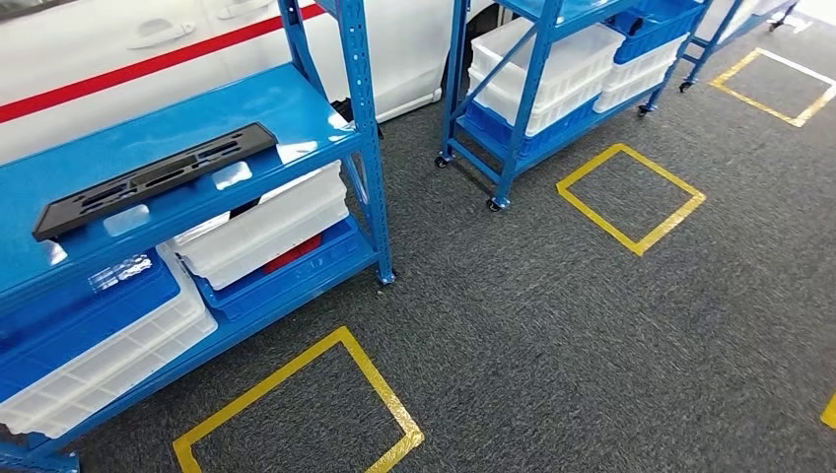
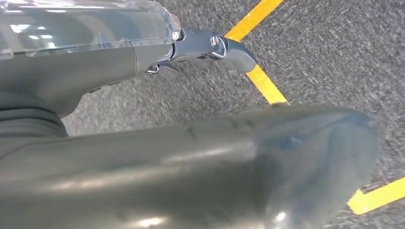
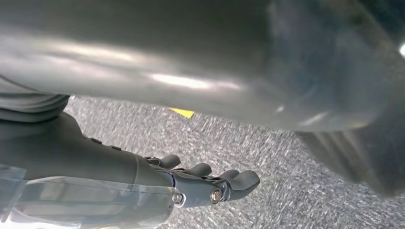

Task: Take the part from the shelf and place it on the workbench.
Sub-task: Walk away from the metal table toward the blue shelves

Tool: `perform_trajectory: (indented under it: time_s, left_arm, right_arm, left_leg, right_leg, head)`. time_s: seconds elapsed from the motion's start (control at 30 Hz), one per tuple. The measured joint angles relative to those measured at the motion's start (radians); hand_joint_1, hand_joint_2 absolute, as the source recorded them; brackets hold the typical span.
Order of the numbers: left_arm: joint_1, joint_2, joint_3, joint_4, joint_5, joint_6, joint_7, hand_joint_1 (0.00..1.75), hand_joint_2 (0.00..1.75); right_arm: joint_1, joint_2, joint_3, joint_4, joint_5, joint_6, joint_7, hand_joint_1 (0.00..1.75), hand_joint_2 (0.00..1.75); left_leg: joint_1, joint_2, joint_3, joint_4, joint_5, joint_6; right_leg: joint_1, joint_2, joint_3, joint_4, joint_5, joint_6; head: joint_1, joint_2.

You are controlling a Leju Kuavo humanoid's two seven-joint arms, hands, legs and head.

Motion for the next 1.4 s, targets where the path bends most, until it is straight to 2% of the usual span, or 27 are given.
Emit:
perform_trajectory:
  time_s: [0.07, 0.13, 0.17, 0.23, 0.3, 0.37, 0.4, 0.43, 0.47, 0.5, 0.57, 0.6, 0.67, 0.7, 0.73, 0.8, 0.87, 0.9, 0.93, 0.97, 1.03, 1.1, 1.17, 1.2, 1.27, 1.33, 1.4]
  left_arm:
    - [-0.002, 0.002, 0.000, 0.000, 0.000, 0.000, -0.003, 0.00, 0.00]
    - [-0.002, 0.007, 0.000, 0.000, 0.000, 0.000, -0.004, 0.00, 0.00]
    - [0.000, 0.009, 0.000, 0.000, 0.000, 0.000, -0.004, 0.00, 0.00]
    - [0.000, 0.012, 0.000, 0.000, 0.001, 0.004, -0.004, 0.00, 0.00]
    - [-0.003, 0.013, 0.000, 0.000, 0.002, 0.009, -0.002, 0.00, 0.00]
    - [-0.002, 0.015, 0.000, 0.000, 0.002, 0.014, 0.004, 0.00, 0.00]
    - [0.000, 0.017, 0.000, 0.000, 0.002, 0.017, 0.008, 0.00, 0.00]
    - [0.002, 0.019, 0.000, 0.000, 0.002, 0.019, 0.011, 0.00, 0.00]
    - [0.003, 0.021, 0.000, 0.000, 0.002, 0.021, 0.013, 0.00, 0.00]
    - [0.003, 0.024, 0.000, 0.000, 0.002, 0.022, 0.014, 0.00, 0.00]
    - [-0.001, 0.028, 0.000, 0.000, 0.003, 0.023, 0.014, 0.00, 0.00]
    - [-0.002, 0.030, 0.000, 0.000, 0.003, 0.024, 0.013, 0.00, 0.00]
    - [-0.001, 0.033, 0.000, 0.001, 0.003, 0.026, 0.010, 0.00, 0.00]
    - [0.001, 0.034, 0.000, 0.001, 0.003, 0.026, 0.008, 0.00, 0.00]
    - [0.001, 0.035, 0.000, 0.001, 0.003, 0.027, 0.006, 0.00, 0.00]
    - [-0.003, 0.036, 0.000, 0.000, 0.002, 0.026, 0.005, 0.00, 0.00]
    - [-0.006, 0.037, 0.000, 0.000, 0.001, 0.024, 0.005, 0.00, 0.00]
    - [-0.005, 0.038, 0.000, 0.000, 0.001, 0.023, 0.006, 0.00, 0.00]
    - [-0.005, 0.038, 0.000, 0.000, 0.001, 0.023, 0.006, 0.00, 0.00]
    - [-0.004, 0.038, 0.000, 0.000, 0.001, 0.023, 0.006, 0.00, 0.00]
    - [-0.005, 0.039, 0.000, 0.000, 0.001, 0.022, 0.006, 0.00, 0.00]
    - [-0.006, 0.041, 0.000, 0.000, 0.001, 0.022, 0.007, 0.00, 0.00]
    - [-0.004, 0.044, 0.000, 0.000, 0.001, 0.023, 0.007, 0.00, 0.00]
    - [-0.002, 0.045, -0.001, 0.000, 0.001, 0.023, 0.008, 0.00, 0.00]
    - [-0.001, 0.047, -0.001, 0.000, 0.001, 0.023, 0.011, 0.00, 0.00]
    - [-0.003, 0.049, -0.001, 0.000, 0.001, 0.023, 0.018, 0.00, 0.00]
    - [-0.004, 0.051, -0.002, 0.000, -0.006, 0.020, 0.022, 0.00, 0.00]
  right_arm:
    - [0.003, 0.000, -0.007, 0.001, -0.006, 0.000, 0.005, 0.00, 0.00]
    - [0.004, 0.000, -0.012, 0.001, -0.007, 0.000, 0.007, 0.00, 0.00]
    - [0.003, 0.000, -0.013, 0.001, -0.007, 0.000, 0.008, 0.00, 0.00]
    - [0.005, -0.001, -0.015, 0.001, -0.007, 0.000, 0.006, 0.00, 0.00]
    - [0.009, -0.001, -0.015, 0.001, -0.007, 0.000, 0.003, 0.00, 0.00]
    - [0.011, 0.000, -0.016, 0.001, -0.007, 0.002, 0.002, 0.00, 0.00]
    - [0.011, 0.001, -0.017, 0.001, -0.007, 0.002, 0.001, 0.00, 0.00]
    - [0.010, 0.001, -0.017, 0.001, -0.007, 0.002, 0.001, 0.00, 0.00]
    - [0.009, 0.002, -0.018, 0.001, -0.007, 0.002, 0.001, 0.00, 0.00]
    - [0.009, 0.005, -0.018, 0.001, -0.007, 0.002, -0.001, 0.00, 0.00]
    - [0.008, 0.009, -0.020, 0.001, -0.007, 0.000, -0.006, 0.00, 0.00]
    - [0.007, 0.011, -0.021, 0.001, -0.007, 0.000, -0.008, 0.00, 0.00]
    - [0.002, 0.015, -0.023, 0.001, -0.007, -0.002, -0.012, 0.00, 0.00]
    - [0.000, 0.017, -0.023, 0.000, -0.008, -0.002, -0.012, 0.00, 0.00]
    - [-0.001, 0.019, -0.025, 0.000, -0.011, -0.002, -0.012, 0.00, 0.00]
    - [0.001, 0.021, -0.029, 0.000, -0.018, -0.003, -0.012, 0.00, 0.00]
    - [0.003, 0.024, -0.034, 0.001, -0.024, -0.004, -0.011, 0.00, 0.00]
    - [0.003, 0.025, -0.036, 0.001, -0.026, -0.004, -0.011, 0.00, 0.00]
    - [0.002, 0.025, -0.038, 0.001, -0.026, -0.004, -0.011, 0.00, 0.00]
    - [0.002, 0.026, -0.040, 0.001, -0.026, -0.004, -0.010, 0.00, 0.00]
    - [0.003, 0.027, -0.045, 0.001, -0.026, -0.004, -0.010, 0.00, 0.00]
    - [0.004, 0.029, -0.047, 0.001, -0.026, -0.004, -0.010, 0.00, 0.00]
    - [0.001, 0.032, -0.047, 0.001, -0.026, -0.004, -0.009, 0.00, 0.00]
    - [0.000, 0.033, -0.047, 0.001, -0.026, -0.004, -0.009, 0.00, 0.00]
    - [0.000, 0.035, -0.047, 0.001, -0.027, -0.004, -0.008, 0.00, 0.00]
    - [0.002, 0.039, -0.048, 0.001, -0.028, -0.004, -0.008, 0.00, 0.00]
    - [0.004, 0.042, -0.051, 0.001, -0.035, -0.008, -0.008, 0.00, 0.00]
  left_leg:
    - [0.000, -0.023, -0.010, 0.011, -0.005, -0.015]
    - [0.002, -0.041, -0.018, 0.009, -0.003, -0.030]
    - [0.004, -0.034, -0.019, 0.011, -0.003, -0.036]
    - [0.003, 0.016, -0.041, 0.056, -0.032, -0.044]
    - [0.002, 0.068, -0.099, 0.178, -0.096, -0.047]
    - [0.002, 0.078, -0.153, 0.287, -0.133, -0.048]
    - [0.001, 0.081, -0.154, 0.292, -0.124, -0.046]
    - [0.000, 0.085, -0.136, 0.256, -0.098, -0.042]
    - [-0.003, 0.097, -0.099, 0.187, -0.062, -0.033]
    - [-0.010, 0.124, -0.062, 0.116, -0.035, -0.022]
    - [-0.023, 0.170, -0.018, 0.025, -0.010, -0.004]
    - [-0.029, 0.178, -0.016, 0.015, -0.012, 0.002]
    - [-0.027, 0.154, -0.012, 0.004, -0.005, 0.007]
    - [-0.022, 0.141, -0.007, -0.005, 0.001, 0.011]
    - [-0.017, 0.127, -0.002, -0.014, 0.007, 0.014]
    - [-0.013, 0.101, 0.001, -0.023, 0.015, 0.020]
    - [-0.013, 0.074, -0.002, -0.022, 0.016, 0.021]
    - [-0.012, 0.058, -0.002, -0.020, 0.016, 0.021]
    - [-0.011, 0.043, -0.002, -0.017, 0.015, 0.019]
    - [-0.010, 0.028, -0.002, -0.013, 0.013, 0.016]
    - [-0.008, 0.000, -0.008, 0.001, 0.007, 0.006]
    - [-0.009, -0.020, -0.018, 0.010, 0.005, -0.006]
    - [-0.006, -0.037, -0.024, 0.009, 0.008, -0.019]
    - [-0.005, -0.030, -0.027, 0.012, 0.006, -0.025]
    - [-0.006, 0.019, -0.054, 0.066, -0.025, -0.033]
    - [-0.005, 0.069, -0.116, 0.194, -0.088, -0.039]
    - [-0.003, 0.079, -0.167, 0.295, -0.117, -0.043]
  right_leg:
    - [-0.004, 0.031, 0.025, -0.066, 0.021, -0.005]
    - [0.000, 0.019, 0.024, -0.069, 0.020, -0.021]
    - [0.001, 0.008, 0.025, -0.072, 0.022, -0.029]
    - [0.001, -0.017, 0.028, -0.079, 0.025, -0.044]
    - [0.006, -0.045, 0.029, -0.081, 0.023, -0.052]
    - [0.011, -0.076, 0.030, -0.081, 0.020, -0.056]
    - [0.014, -0.091, 0.031, -0.081, 0.018, -0.057]
    - [0.017, -0.104, 0.034, -0.081, 0.015, -0.057]
    - [0.019, -0.117, 0.038, -0.081, 0.013, -0.057]
    - [0.021, -0.129, 0.042, -0.081, 0.010, -0.056]
    - [0.024, -0.151, 0.049, -0.082, 0.005, -0.049]
    - [0.023, -0.161, 0.051, -0.083, 0.003, -0.044]
    - [0.022, -0.178, 0.060, -0.085, 0.000, -0.032]
    - [0.022, -0.164, 0.061, -0.079, -0.008, -0.026]
    - [0.021, -0.136, 0.053, -0.055, -0.025, -0.021]
    - [0.018, -0.068, 0.003, 0.048, -0.081, -0.015]
    - [0.015, -0.046, -0.058, 0.160, -0.121, -0.011]
    - [0.013, -0.044, -0.070, 0.177, -0.114, -0.009]
    - [0.012, -0.042, -0.063, 0.153, -0.086, -0.007]
    - [0.008, -0.034, -0.039, 0.096, -0.044, -0.005]
    - [0.001, 0.006, 0.013, -0.026, 0.014, -0.004]
    - [0.001, 0.030, 0.030, -0.074, 0.023, -0.009]
    - [0.004, 0.012, 0.030, -0.077, 0.025, -0.020]
    - [0.004, 0.001, 0.031, -0.081, 0.027, -0.028]
    - [0.002, -0.023, 0.035, -0.087, 0.029, -0.041]
    - [0.007, -0.050, 0.036, -0.088, 0.027, -0.048]
    - [0.009, -0.079, 0.038, -0.088, 0.023, -0.049]
  head:
    - [0.000, 0.000]
    - [0.000, 0.000]
    - [0.000, 0.000]
    - [0.000, 0.000]
    - [0.000, 0.000]
    - [0.000, 0.000]
    - [0.000, 0.000]
    - [0.000, 0.000]
    - [0.000, 0.000]
    - [0.000, 0.000]
    - [0.000, 0.000]
    - [0.000, 0.000]
    - [0.000, 0.000]
    - [0.000, 0.000]
    - [0.000, 0.000]
    - [-0.001, 0.000]
    - [0.000, 0.000]
    - [-0.001, 0.000]
    - [0.000, 0.000]
    - [0.000, 0.000]
    - [0.000, 0.000]
    - [-0.001, 0.000]
    - [-0.001, 0.000]
    - [-0.001, 0.000]
    - [-0.001, 0.000]
    - [-0.001, 0.000]
    - [-0.001, 0.000]
